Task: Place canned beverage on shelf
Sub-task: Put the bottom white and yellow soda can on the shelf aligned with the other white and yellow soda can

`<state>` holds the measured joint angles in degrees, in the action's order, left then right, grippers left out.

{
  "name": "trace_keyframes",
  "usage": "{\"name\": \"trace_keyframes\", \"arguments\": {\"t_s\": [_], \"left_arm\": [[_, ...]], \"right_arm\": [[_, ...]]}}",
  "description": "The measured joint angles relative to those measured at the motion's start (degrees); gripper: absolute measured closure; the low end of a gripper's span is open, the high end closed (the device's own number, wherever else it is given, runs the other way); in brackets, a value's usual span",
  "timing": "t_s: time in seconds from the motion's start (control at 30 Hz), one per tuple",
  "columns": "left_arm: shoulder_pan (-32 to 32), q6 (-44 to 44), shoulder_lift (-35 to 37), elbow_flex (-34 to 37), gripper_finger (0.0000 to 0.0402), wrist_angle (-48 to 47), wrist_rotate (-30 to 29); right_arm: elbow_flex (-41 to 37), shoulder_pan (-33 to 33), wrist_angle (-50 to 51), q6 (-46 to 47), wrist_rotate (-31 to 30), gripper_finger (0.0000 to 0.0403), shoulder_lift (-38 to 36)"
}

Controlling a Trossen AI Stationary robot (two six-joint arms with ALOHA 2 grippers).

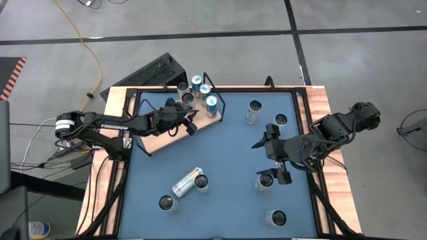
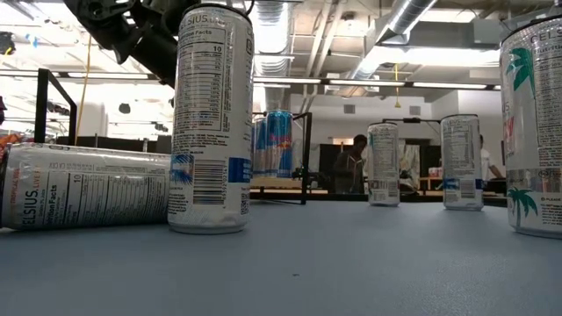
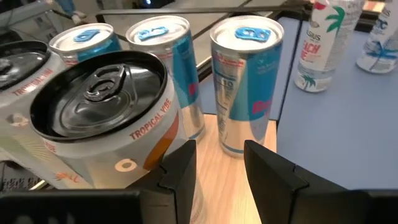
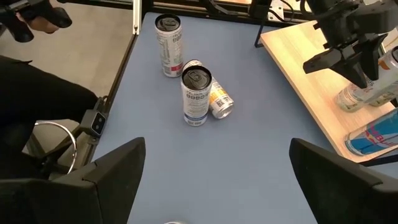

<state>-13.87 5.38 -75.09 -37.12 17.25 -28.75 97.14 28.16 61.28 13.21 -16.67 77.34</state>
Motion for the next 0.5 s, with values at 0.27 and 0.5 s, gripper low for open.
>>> {"name": "trace_keyframes", "arguments": {"t_s": [0.27,0.5], "left_arm": [[-1.1,1.6,0.0,0.0,0.0278,0.4,0.0],[-1.2,2.7,0.0,0.0,0.0278,1.9,0.8]], "right_arm": [[0.0,0.0,0.0,0.0,0.0,0.002,0.0],[0.0,0.0,0.0,0.0,0.0,0.002,0.0]]}}
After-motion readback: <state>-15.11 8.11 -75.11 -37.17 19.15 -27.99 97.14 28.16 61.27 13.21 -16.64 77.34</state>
